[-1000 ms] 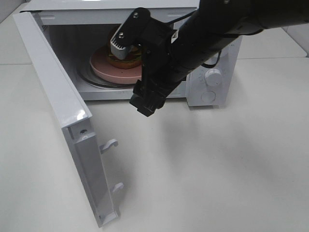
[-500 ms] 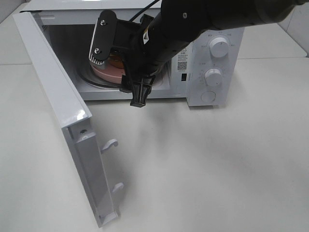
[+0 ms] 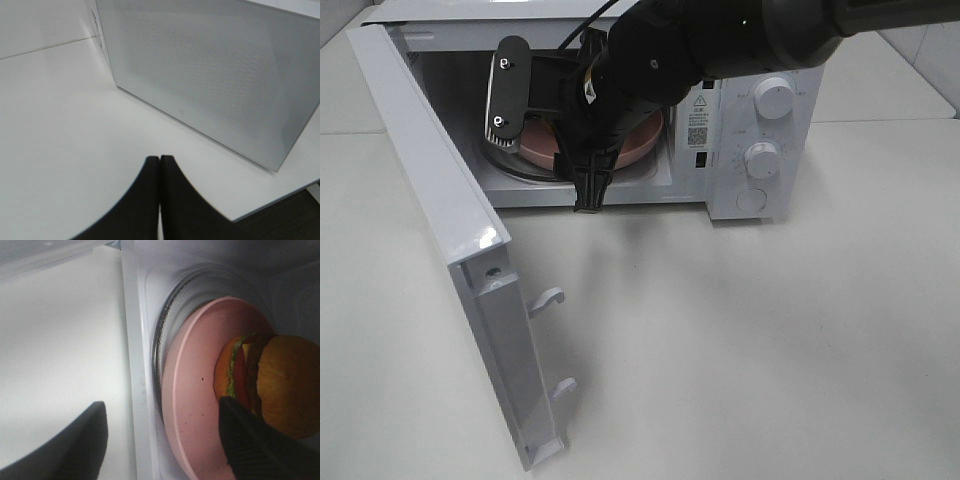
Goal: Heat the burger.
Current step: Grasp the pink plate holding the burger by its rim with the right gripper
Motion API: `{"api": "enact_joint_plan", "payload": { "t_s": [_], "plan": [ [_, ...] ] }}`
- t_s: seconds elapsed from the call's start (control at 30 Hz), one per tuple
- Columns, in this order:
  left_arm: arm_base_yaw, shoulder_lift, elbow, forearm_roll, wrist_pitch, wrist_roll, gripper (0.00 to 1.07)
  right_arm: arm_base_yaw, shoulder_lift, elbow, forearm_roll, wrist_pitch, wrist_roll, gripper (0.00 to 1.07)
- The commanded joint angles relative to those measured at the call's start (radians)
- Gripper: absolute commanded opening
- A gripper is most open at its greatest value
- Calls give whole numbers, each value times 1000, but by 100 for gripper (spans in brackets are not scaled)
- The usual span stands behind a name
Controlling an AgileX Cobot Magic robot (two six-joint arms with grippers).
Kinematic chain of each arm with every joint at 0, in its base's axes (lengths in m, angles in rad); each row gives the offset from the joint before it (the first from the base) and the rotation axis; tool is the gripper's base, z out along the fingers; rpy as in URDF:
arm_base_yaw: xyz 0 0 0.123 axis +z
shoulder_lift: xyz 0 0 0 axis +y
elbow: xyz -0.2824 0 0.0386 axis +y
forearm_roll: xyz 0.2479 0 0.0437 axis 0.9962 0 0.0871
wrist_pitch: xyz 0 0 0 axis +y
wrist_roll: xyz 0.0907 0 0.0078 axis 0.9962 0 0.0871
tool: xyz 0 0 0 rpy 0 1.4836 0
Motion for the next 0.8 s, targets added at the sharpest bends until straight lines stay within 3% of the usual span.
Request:
{"api": "enact_joint_plan", "payload": {
  "t_s": [0.03, 0.17, 0.2, 0.4, 0.8],
  "plan": [
    [4, -18, 2, -4, -8, -4, 0, 3, 29, -33, -86, 4, 125, 64],
    [4, -18, 2, -4, -8, -4, 0, 2, 42, -38, -162, -5, 251, 64],
    [4, -18, 2, -4, -8, -4, 0, 2, 51, -40, -236, -1, 304, 64],
    [4, -18, 2, -4, -8, -4, 0, 2, 108, -73, -413, 63, 461, 64],
    [4, -18, 2, -5, -8, -4, 0, -13, 179, -119, -494, 56, 535, 64]
  ]
}}
